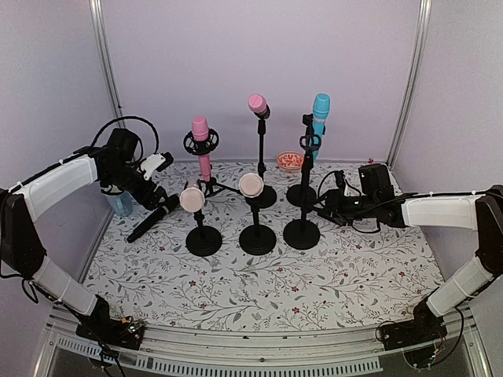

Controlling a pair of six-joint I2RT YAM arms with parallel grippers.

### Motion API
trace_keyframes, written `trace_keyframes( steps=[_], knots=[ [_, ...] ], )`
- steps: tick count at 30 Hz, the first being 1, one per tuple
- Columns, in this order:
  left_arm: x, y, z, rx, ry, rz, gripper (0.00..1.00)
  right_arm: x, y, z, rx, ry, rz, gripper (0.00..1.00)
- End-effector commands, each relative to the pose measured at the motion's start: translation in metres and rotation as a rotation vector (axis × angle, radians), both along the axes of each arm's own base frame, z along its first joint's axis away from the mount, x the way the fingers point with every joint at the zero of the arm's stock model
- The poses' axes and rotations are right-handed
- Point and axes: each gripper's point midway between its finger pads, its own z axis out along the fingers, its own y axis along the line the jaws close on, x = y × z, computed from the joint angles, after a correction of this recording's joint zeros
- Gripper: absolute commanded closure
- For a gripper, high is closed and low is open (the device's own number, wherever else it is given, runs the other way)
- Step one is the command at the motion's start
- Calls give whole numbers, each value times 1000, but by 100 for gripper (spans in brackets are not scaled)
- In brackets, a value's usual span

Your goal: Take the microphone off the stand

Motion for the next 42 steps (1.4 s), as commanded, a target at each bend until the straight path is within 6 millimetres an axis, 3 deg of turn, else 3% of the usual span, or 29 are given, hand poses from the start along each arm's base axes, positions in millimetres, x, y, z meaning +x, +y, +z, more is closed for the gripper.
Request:
trace_keyframes(
  steps=[1, 11, 19, 26, 32, 36, 42],
  knots=[
    [-5, -6, 10, -9, -24, -30, 14, -7, 15, 12, 107, -3, 69, 48],
    [-9, -6, 10, -8, -28, -38, 14, -8, 27, 17, 141, 0, 117, 49],
    [-9, -6, 12, -10, -35, -40, 14, -13, 33, 0, 102, 38, 135, 55],
    [-9, -6, 10, -9, -34, -44, 14, -7, 37, 5, 95, 18, 120, 64],
    [-10, -5, 9, 1, -35, -46, 14, 1, 37, 11, 81, -1, 103, 80],
    [-11, -5, 8, 5, -35, -49, 14, 1, 34, 7, 45, -9, 96, 98],
    [-11, -5, 7, 6, -32, -53, 15, -7, 21, -9, -37, -9, 72, 100]
  ],
)
